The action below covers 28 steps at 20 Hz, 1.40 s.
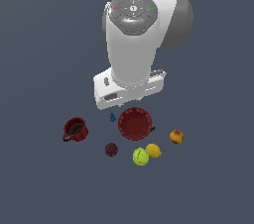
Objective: Pick up a designated object from a clutter of objects.
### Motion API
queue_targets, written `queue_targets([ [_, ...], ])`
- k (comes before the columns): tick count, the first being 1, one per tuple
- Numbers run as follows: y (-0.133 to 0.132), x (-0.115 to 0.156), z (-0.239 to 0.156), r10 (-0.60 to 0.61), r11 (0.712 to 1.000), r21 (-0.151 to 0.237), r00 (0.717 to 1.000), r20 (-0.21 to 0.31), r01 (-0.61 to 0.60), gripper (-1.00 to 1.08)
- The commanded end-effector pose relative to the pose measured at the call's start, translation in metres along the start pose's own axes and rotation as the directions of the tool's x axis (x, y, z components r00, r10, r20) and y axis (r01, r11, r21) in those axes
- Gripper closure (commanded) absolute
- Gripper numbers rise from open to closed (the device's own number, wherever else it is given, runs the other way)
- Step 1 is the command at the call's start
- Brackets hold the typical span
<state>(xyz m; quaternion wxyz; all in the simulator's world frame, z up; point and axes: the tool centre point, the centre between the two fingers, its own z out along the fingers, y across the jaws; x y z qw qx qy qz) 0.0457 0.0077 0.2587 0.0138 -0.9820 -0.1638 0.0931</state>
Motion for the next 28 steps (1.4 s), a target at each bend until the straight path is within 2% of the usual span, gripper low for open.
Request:
queue_targets([
  [1, 0.003, 0.01, 0.008, -0.066, 0.998, 0.01, 0.997, 0.028, 0.066, -0.2],
  [7, 0.01, 0.03, 0.029, -0.222, 0.975, 0.05, 0.971, 0.086, 0.218, -0.2],
  [14, 0.017, 0.051, 0.059, -0.396, 0.916, 0.12, 0.908, 0.135, 0.382, -0.2],
  [21, 0.023, 0.066, 0.092, -0.557, 0.826, 0.209, 0.816, 0.156, 0.524, -0.2],
  [28, 0.029, 0.077, 0.128, -0.697, 0.706, 0.306, 0.702, 0.144, 0.638, -0.2],
])
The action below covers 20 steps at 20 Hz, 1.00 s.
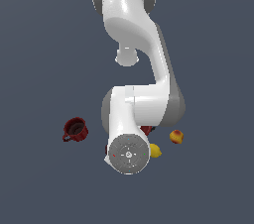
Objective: Pick up a designated object from a clutter of objects.
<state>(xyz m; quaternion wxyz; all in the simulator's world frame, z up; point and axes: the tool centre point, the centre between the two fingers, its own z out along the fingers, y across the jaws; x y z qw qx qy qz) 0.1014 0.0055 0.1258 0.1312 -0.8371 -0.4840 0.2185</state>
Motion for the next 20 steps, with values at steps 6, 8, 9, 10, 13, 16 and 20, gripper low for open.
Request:
queue_targets([
  [6, 0.017, 0.006, 0.032, -0.169, 0.983, 0.077, 0.985, 0.016, 0.168, -0.2],
  [8, 0.02, 0.007, 0.039, -0.202, 0.976, 0.093, 0.979, 0.015, 0.199, -0.2],
  [9, 0.021, 0.007, 0.042, -0.216, 0.972, 0.1, 0.976, 0.015, 0.213, -0.2],
  [10, 0.022, 0.008, 0.045, -0.229, 0.968, 0.106, 0.973, 0.014, 0.226, -0.2],
  [13, 0.025, 0.008, 0.052, -0.26, 0.959, 0.122, 0.966, 0.012, 0.257, -0.2],
  [16, 0.026, 0.008, 0.056, -0.28, 0.952, 0.132, 0.96, 0.01, 0.276, -0.2],
  [20, 0.027, 0.008, 0.058, -0.289, 0.949, 0.136, 0.957, 0.009, 0.285, -0.2],
])
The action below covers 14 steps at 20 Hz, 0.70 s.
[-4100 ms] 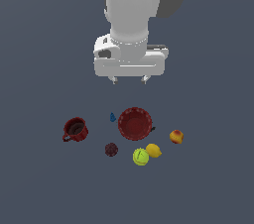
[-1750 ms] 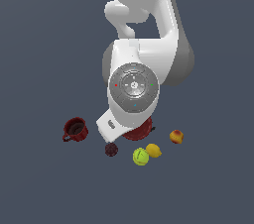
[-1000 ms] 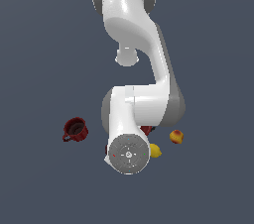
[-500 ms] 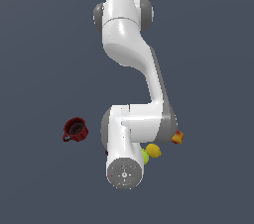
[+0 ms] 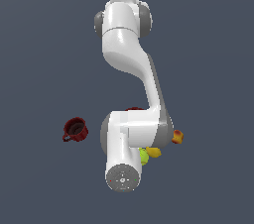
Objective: Pick up a designated object from a clutter of objects.
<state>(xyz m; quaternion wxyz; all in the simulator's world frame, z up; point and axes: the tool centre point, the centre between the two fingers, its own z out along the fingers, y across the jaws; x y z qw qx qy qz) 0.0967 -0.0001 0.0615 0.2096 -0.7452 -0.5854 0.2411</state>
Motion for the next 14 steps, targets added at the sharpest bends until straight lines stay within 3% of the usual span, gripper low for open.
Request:
queue_targets([
  [1, 0.0, 0.0, 0.0, 0.0, 1.0, 0.0, 1.0, 0.0, 0.0, -0.2],
  [14, 0.0, 0.0, 0.019, -0.003, 1.0, 0.001, 1.0, 0.0, 0.003, -0.2],
])
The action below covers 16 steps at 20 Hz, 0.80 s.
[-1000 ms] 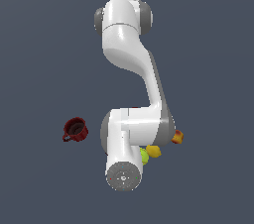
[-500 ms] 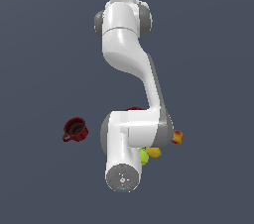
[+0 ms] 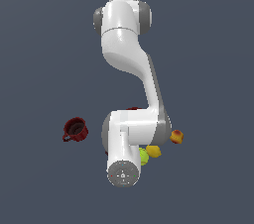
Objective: Pick up a designated object from a clutter of objects.
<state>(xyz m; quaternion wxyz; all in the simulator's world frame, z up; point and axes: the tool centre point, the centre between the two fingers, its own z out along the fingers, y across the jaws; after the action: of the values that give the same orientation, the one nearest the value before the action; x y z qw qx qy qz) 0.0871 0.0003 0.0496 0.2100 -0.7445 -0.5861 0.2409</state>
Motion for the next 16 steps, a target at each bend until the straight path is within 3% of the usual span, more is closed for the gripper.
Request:
queue_targets([
  [1, -0.0001, 0.0001, 0.0062, -0.001, 1.0, 0.0, 1.0, 0.0, 0.001, -0.2],
  [8, 0.0, 0.0, 0.0137, -0.002, 1.0, 0.001, 1.0, 0.0, 0.002, -0.2],
  [9, 0.0, 0.0, 0.0137, -0.002, 1.0, 0.001, 1.0, 0.0, 0.002, 1.08],
  [16, 0.0, 0.0, 0.0137, -0.002, 1.0, 0.001, 1.0, 0.0, 0.002, 1.08],
])
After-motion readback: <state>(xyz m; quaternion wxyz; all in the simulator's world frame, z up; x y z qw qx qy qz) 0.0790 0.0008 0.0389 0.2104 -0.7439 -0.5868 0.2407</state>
